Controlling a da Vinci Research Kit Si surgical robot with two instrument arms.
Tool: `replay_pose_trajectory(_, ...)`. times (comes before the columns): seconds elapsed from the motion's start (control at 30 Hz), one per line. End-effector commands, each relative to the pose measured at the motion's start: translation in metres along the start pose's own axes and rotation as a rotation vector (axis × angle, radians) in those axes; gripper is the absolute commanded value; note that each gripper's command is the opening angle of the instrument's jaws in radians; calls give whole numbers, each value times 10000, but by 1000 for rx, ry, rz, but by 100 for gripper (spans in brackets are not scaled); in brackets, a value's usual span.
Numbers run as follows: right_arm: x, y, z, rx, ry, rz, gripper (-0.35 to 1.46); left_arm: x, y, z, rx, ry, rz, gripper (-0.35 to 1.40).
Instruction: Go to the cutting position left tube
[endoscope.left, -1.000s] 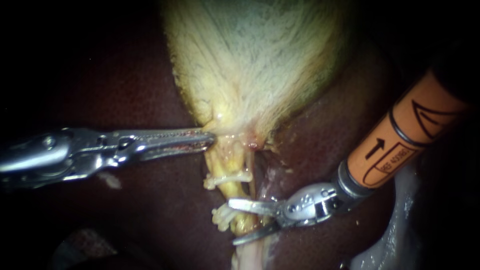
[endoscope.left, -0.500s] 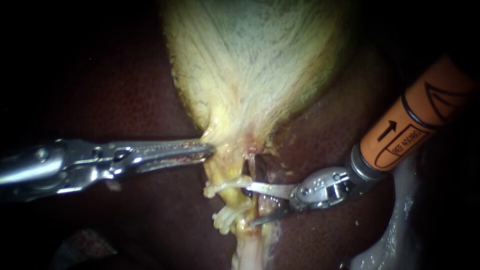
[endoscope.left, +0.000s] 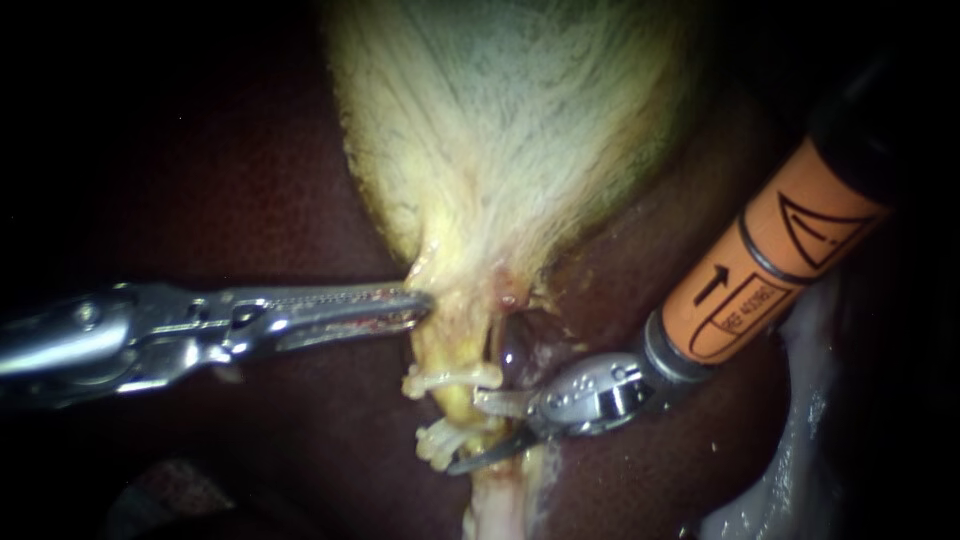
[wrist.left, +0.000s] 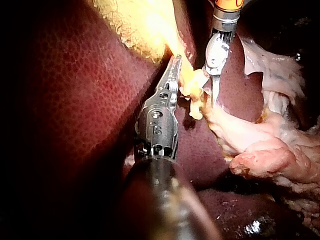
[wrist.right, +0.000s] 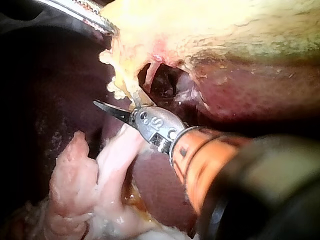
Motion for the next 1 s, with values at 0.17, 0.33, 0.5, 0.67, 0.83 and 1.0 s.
replay_pose_trajectory(0.17,12,5,21,13,54,59,132,0,0,0,0,1,-1,-3)
replay_pose_trajectory(0.33,20,9,36,10,75,91,132,0,-1,1,0,1,-1,-3)
replay_pose_trajectory(0.5,18,8,36,10,75,102,132,-1,-1,1,0,0,-1,-3)
replay_pose_trajectory(0.67,18,9,35,10,75,108,132,-1,-1,1,0,0,-1,-3)
replay_pose_trajectory(0.83,18,9,35,10,75,108,132,-1,-1,2,0,0,-1,-3)
replay_pose_trajectory(1.0,15,8,34,12,75,112,133,-1,0,2,0,0,-1,-3)
